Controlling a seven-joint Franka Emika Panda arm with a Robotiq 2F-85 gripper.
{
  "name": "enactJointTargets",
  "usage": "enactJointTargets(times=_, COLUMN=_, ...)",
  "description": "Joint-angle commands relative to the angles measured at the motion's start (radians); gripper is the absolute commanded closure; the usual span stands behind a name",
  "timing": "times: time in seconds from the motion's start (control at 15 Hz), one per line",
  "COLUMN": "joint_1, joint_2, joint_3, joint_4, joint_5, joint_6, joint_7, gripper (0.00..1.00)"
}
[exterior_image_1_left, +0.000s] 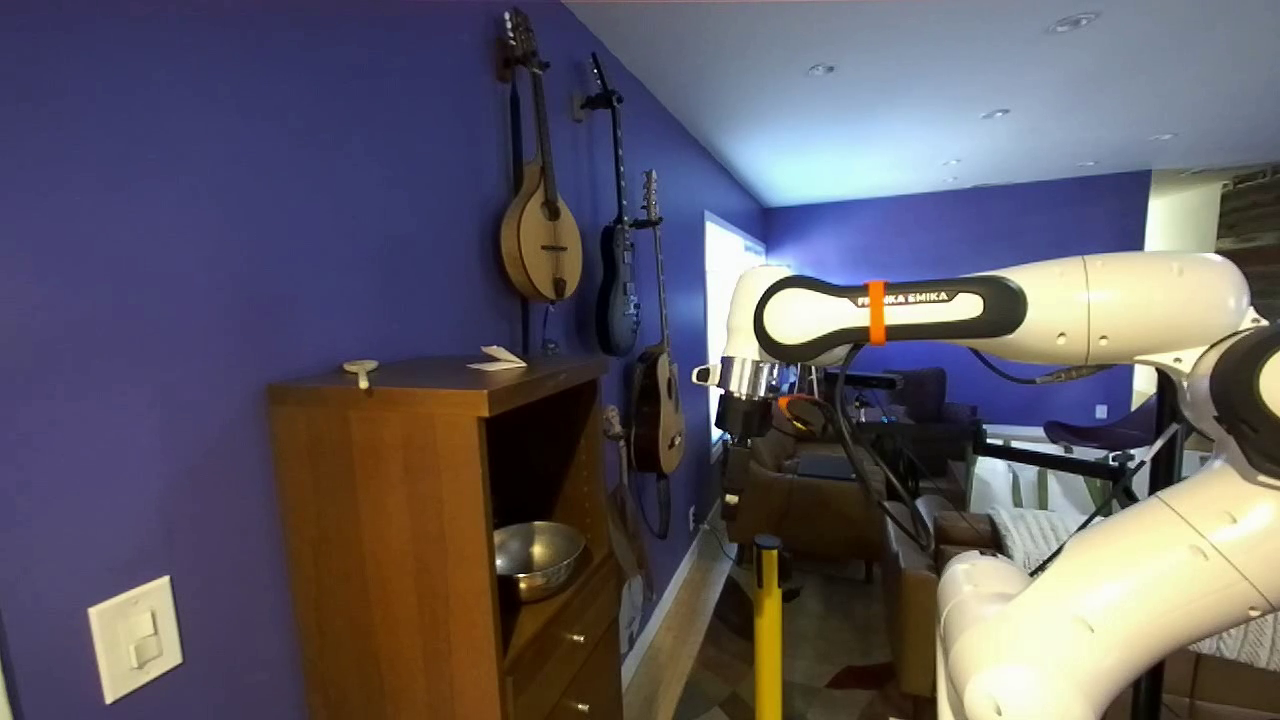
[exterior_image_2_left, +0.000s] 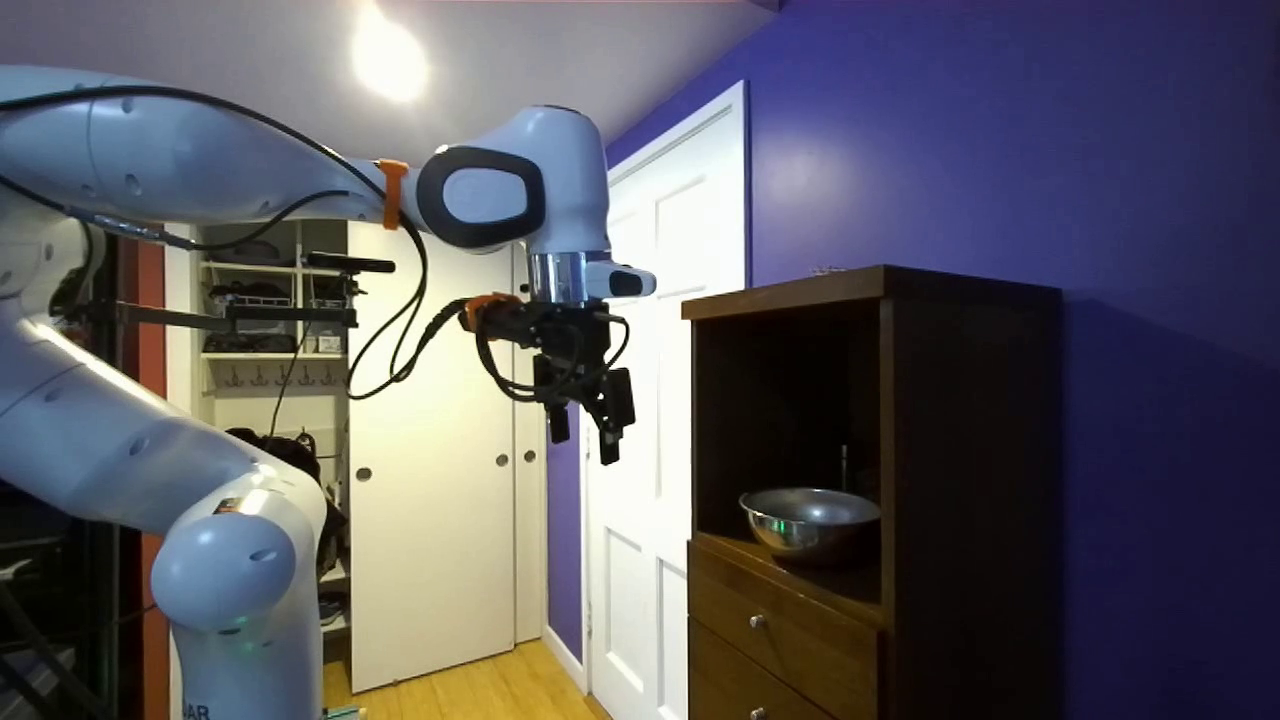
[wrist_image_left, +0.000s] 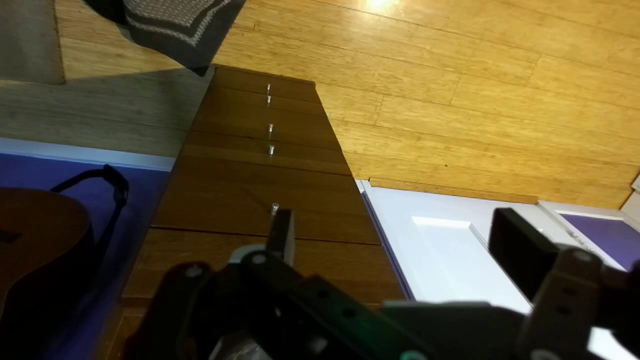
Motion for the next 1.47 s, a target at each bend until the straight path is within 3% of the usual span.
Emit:
enactJointTargets(times=0.0, joint_1=-0.003, joint_2=0.002, joint_3=0.003, joint_4=0.003, joint_5=0.003, joint_6=-0.002, joint_7=-0.002, gripper=0.00)
enactJointTargets(times=0.27, joint_1=0.001, joint_2=0.022, joint_3=0.009, joint_4=-0.035, joint_5=0.009, joint_6=0.040, joint_7=0.013, gripper=0.00)
enactJointTargets(times=0.67, joint_1=0.010, joint_2=0.161, joint_3=0.021, joint_4=-0.177, joint_5=0.033, joint_6=0.218, joint_7=0.036, gripper=0.00)
enactJointTargets(times=1.07, joint_1=0.017, joint_2=0.395, joint_3=-0.001, joint_4=-0.262, joint_5=0.113, joint_6=0.559, joint_7=0.034, gripper=0.00)
enactJointTargets(times=1.4, joint_1=0.049, joint_2=0.587, joint_3=-0.057, joint_4=-0.277, joint_5=0.255, joint_6=0.744, joint_7=-0.127, gripper=0.00)
